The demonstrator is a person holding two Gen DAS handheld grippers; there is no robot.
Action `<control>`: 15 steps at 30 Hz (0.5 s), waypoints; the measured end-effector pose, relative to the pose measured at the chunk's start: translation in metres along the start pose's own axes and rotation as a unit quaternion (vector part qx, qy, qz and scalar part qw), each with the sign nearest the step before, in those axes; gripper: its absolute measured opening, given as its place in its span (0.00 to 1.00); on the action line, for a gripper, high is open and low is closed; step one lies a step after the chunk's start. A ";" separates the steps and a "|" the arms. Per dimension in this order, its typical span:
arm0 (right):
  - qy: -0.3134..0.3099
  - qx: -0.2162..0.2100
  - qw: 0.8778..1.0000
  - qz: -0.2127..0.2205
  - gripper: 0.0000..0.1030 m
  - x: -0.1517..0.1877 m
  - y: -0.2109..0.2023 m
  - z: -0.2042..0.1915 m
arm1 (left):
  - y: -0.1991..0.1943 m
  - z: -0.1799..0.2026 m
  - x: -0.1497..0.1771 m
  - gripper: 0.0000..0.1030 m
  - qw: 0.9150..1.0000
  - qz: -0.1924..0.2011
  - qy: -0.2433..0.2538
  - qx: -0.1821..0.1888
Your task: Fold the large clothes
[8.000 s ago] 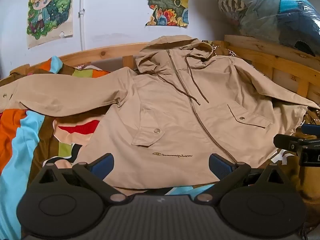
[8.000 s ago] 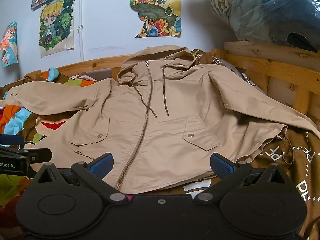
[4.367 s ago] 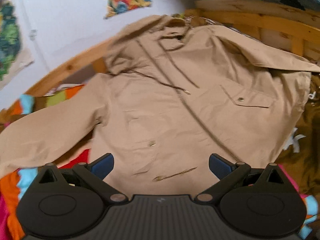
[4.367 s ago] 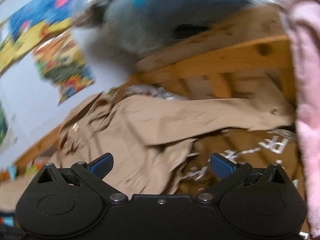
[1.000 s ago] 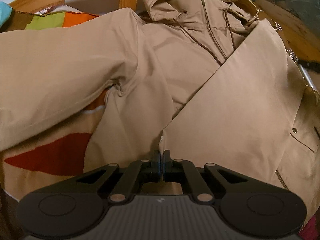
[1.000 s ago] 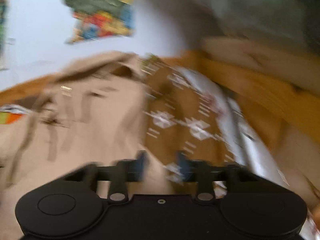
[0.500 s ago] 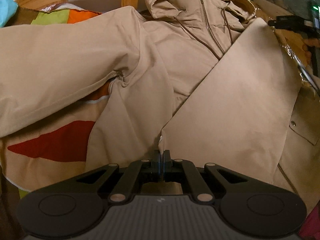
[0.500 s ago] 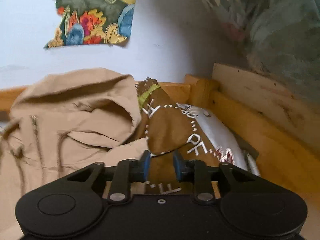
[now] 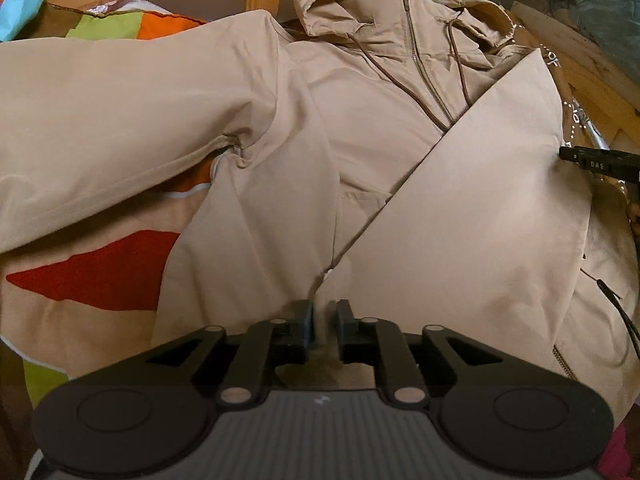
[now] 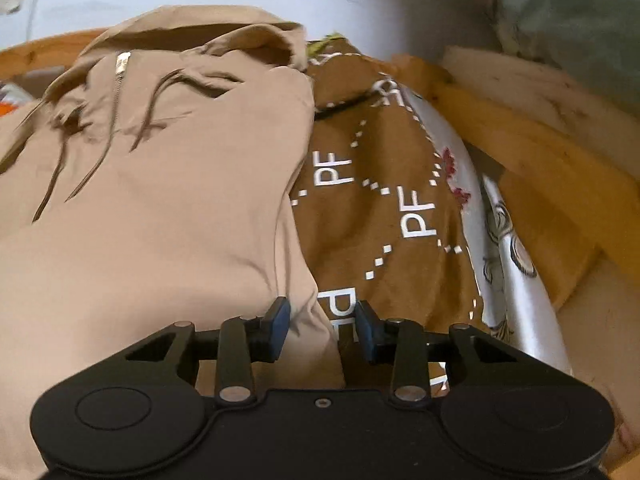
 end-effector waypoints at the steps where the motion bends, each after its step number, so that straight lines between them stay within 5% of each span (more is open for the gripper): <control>1: 0.019 0.004 1.000 0.001 0.41 -0.002 -0.003 0.000 | -0.004 -0.001 0.000 0.14 1.000 0.002 -0.013 0.008; 3: 0.044 -0.007 0.999 0.014 0.49 0.001 -0.021 0.000 | -0.018 -0.008 0.003 0.19 0.999 0.017 -0.041 0.027; 5: 0.055 -0.018 0.998 0.028 0.68 0.010 -0.048 -0.004 | -0.041 -0.020 0.008 0.48 0.997 0.043 -0.061 0.030; 7: 0.074 -0.048 0.995 0.043 0.80 0.026 -0.085 -0.008 | -0.067 -0.035 0.015 0.67 0.994 0.077 -0.077 0.009; 10: 0.094 -0.096 0.989 0.059 0.95 0.058 -0.135 -0.022 | -0.106 -0.070 0.025 0.72 0.986 0.114 -0.117 -0.041; 12: 0.103 -0.112 0.987 0.059 0.99 0.075 -0.155 -0.033 | -0.132 -0.100 0.025 0.84 0.973 0.142 -0.158 -0.092; 15: 0.095 -0.147 0.984 0.043 0.99 0.079 -0.167 -0.055 | -0.171 -0.148 0.019 0.89 0.933 0.202 -0.251 -0.162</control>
Point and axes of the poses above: each gripper's, at about its wrist camera, not at the fingertips, and y roughly the way its jaws point, z to its right, x to its underside, the point moved 5 cm from there along y, roughly the way its jaws point, and after that the axes turned 5 degrees about -z, right-handed, at the moved point
